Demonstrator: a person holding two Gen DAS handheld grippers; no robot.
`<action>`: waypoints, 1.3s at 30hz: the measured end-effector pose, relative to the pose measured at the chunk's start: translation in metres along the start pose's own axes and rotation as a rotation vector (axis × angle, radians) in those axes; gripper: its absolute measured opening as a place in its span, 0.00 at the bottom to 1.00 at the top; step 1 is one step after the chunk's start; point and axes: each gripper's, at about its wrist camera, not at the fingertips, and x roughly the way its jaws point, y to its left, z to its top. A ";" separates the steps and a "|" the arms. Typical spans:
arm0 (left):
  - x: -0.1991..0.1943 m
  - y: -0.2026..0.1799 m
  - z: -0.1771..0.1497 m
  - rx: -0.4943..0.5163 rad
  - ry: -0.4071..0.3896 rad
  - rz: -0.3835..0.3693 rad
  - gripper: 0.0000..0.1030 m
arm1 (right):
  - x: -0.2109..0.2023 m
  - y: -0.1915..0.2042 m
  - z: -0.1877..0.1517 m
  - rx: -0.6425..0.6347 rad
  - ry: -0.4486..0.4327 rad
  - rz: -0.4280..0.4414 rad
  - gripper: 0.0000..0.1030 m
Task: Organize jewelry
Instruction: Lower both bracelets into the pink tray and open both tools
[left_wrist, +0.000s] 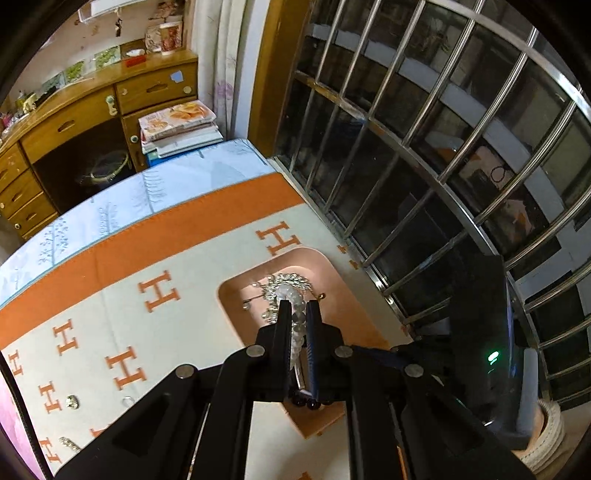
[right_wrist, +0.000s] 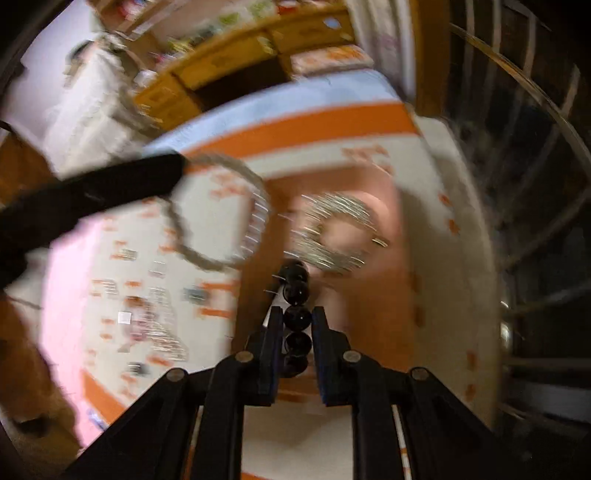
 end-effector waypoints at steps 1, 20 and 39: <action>0.005 -0.001 0.000 0.000 0.008 -0.004 0.05 | 0.002 -0.003 -0.002 -0.003 -0.003 -0.026 0.15; 0.039 0.009 -0.022 -0.001 -0.028 0.115 0.56 | -0.023 0.001 -0.015 -0.032 -0.126 -0.040 0.31; -0.061 0.039 -0.100 -0.159 -0.234 0.268 0.84 | -0.049 0.015 -0.044 0.002 -0.191 -0.012 0.31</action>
